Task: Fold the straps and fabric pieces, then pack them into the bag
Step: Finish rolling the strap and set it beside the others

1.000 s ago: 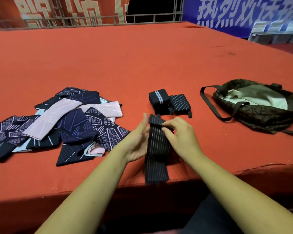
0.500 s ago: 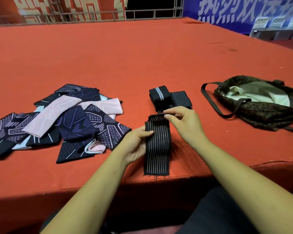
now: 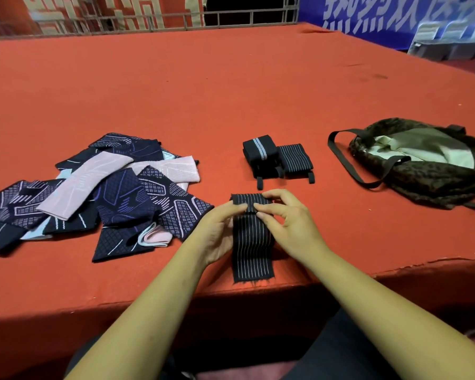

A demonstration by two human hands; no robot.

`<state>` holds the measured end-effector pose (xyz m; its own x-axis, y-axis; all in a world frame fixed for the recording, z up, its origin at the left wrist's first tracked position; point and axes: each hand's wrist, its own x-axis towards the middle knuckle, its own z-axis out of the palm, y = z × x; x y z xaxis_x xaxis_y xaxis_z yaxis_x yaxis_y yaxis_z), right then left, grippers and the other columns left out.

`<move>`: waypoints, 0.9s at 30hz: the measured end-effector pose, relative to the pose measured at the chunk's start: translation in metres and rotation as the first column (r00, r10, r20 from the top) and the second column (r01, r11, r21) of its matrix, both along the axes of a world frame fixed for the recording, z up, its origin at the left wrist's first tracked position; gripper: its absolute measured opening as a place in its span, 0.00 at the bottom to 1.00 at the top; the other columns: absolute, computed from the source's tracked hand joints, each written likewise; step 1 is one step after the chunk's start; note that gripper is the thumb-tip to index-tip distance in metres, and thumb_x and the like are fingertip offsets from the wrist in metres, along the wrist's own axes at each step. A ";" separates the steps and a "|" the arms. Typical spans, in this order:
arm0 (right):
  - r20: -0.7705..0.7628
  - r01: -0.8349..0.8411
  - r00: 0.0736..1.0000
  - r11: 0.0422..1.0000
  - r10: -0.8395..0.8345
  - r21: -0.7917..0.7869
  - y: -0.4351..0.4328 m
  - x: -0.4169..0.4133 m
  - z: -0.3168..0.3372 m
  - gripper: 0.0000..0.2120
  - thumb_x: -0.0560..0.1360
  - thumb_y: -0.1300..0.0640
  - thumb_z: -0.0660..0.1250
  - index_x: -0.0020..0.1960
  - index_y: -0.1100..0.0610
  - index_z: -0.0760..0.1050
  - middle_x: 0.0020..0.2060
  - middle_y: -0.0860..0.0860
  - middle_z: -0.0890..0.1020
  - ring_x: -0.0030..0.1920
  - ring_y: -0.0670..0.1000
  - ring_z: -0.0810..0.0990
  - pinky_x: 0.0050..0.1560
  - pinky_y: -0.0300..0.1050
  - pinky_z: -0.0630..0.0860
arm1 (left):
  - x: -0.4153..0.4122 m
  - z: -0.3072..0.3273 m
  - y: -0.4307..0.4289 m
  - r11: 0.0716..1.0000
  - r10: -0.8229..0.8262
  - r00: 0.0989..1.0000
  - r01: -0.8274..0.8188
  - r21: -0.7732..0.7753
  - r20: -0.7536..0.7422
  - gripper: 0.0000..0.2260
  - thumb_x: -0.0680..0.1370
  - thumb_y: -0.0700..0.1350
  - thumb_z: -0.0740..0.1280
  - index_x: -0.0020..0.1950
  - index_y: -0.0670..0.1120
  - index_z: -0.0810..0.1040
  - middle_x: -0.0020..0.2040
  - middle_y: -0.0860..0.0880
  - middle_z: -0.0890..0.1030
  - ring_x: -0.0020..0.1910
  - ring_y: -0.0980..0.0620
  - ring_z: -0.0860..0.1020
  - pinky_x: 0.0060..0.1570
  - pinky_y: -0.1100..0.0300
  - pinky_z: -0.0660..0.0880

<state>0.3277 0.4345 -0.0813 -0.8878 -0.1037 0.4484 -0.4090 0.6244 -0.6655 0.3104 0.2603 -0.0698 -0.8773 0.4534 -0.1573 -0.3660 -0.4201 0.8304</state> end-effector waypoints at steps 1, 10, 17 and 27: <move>0.023 -0.020 1.000 1.000 0.020 -0.015 -0.001 0.003 0.002 0.09 0.76 0.57 0.70 0.55 0.55 0.84 0.58 0.48 0.77 0.61 0.45 0.75 0.66 0.38 0.69 | 0.000 -0.001 0.001 1.000 0.018 1.000 -0.018 -0.018 -0.004 0.13 0.80 0.40 0.64 0.63 0.37 0.76 0.52 0.41 0.82 0.49 0.46 0.82 0.52 0.53 0.80; 0.705 0.349 0.494 0.627 0.508 -0.696 0.021 -0.034 0.032 0.29 0.76 0.48 0.69 0.65 0.70 0.72 0.46 0.60 0.83 0.47 0.57 0.82 0.61 0.57 0.77 | 0.005 0.002 0.008 0.980 -0.158 0.984 0.145 -0.134 -0.086 0.11 0.80 0.38 0.63 0.62 0.41 0.77 0.55 0.42 0.82 0.51 0.47 0.82 0.50 0.57 0.79; 0.695 0.311 0.574 0.670 0.433 -0.674 0.025 -0.043 0.046 0.12 0.73 0.68 0.70 0.56 0.68 0.79 0.49 0.62 0.84 0.46 0.56 0.84 0.47 0.49 0.82 | 0.008 -0.006 0.007 0.972 -0.142 0.989 0.132 -0.195 -0.040 0.14 0.81 0.37 0.61 0.66 0.44 0.74 0.53 0.44 0.82 0.48 0.50 0.81 0.42 0.60 0.79; 0.182 -0.077 0.975 0.961 0.128 -0.264 0.012 -0.022 0.071 0.06 0.71 0.64 0.74 0.44 0.55 0.81 0.38 0.47 0.82 0.38 0.41 0.78 0.40 0.34 0.72 | -0.002 -0.005 0.020 0.968 0.042 0.992 -0.010 -0.250 0.123 0.12 0.84 0.43 0.59 0.53 0.39 0.79 0.43 0.44 0.85 0.39 0.51 0.84 0.42 0.59 0.81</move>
<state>0.3054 0.4461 -0.0105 -0.9512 -0.1039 0.2904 -0.3077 0.3857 -0.8698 0.3085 0.2808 -0.0753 -0.8539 0.3635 -0.3723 -0.4664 -0.2174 0.8574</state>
